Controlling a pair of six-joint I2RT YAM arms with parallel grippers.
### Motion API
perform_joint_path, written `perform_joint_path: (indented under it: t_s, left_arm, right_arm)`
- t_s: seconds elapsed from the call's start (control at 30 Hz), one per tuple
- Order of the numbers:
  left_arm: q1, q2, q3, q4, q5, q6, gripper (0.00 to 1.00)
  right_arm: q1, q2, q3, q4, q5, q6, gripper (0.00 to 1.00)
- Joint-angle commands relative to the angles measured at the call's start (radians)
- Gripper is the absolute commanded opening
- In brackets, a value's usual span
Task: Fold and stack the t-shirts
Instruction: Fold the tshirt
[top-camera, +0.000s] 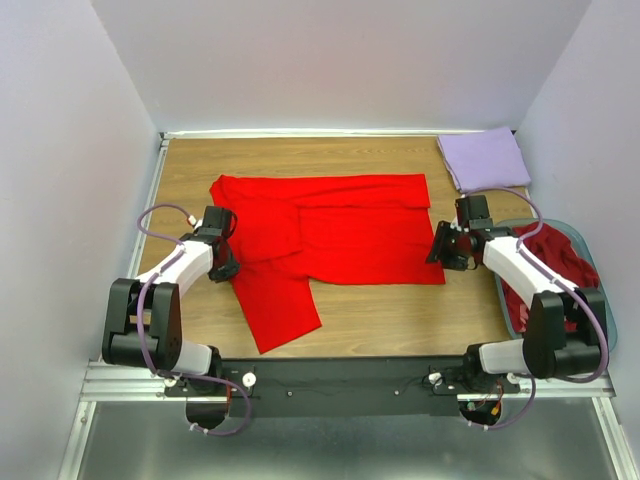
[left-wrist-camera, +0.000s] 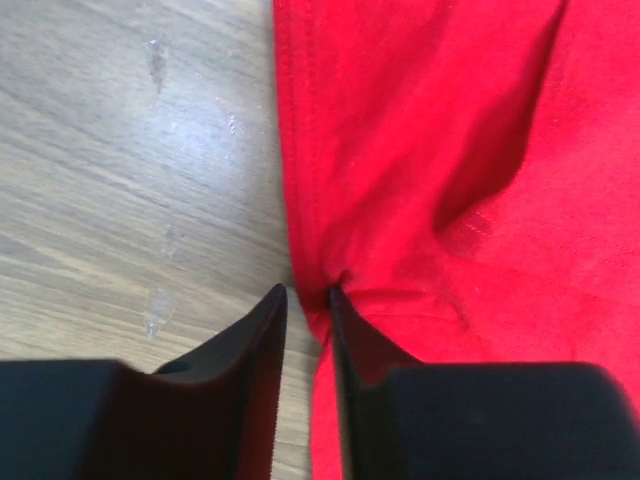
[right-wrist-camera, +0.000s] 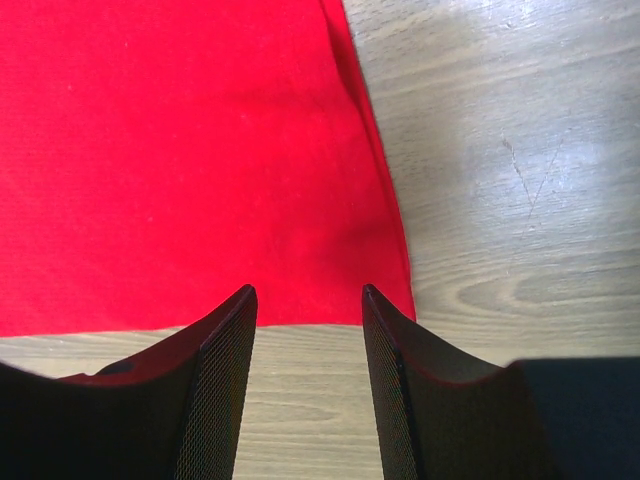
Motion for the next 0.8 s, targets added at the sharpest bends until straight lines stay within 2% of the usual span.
perform_joint_path:
  t_s: [0.0,0.07,0.2,0.43,0.77]
  left_arm:
    - [-0.006,0.007,-0.021,0.005,-0.008,0.003,0.19]
    - [-0.006,0.006,-0.024,0.007,-0.007,0.003,0.1]
    - [-0.006,0.003,-0.032,0.02,0.005,0.011,0.0]
    - [-0.006,-0.003,-0.034,0.04,0.027,0.026,0.0]
    - [-0.005,-0.036,-0.041,0.06,0.058,0.043,0.0]
  right_arm:
    - [0.003,-0.029,-0.019,-0.027,0.017,0.014,0.54]
    - [0.003,-0.025,-0.026,-0.036,0.01,0.027,0.54]
    - [0.003,-0.022,-0.025,-0.071,0.066,0.034,0.54]
    - [0.002,-0.019,-0.029,-0.091,0.091,0.048,0.51]
    - [0.003,0.079,-0.052,-0.082,0.148,0.077,0.49]
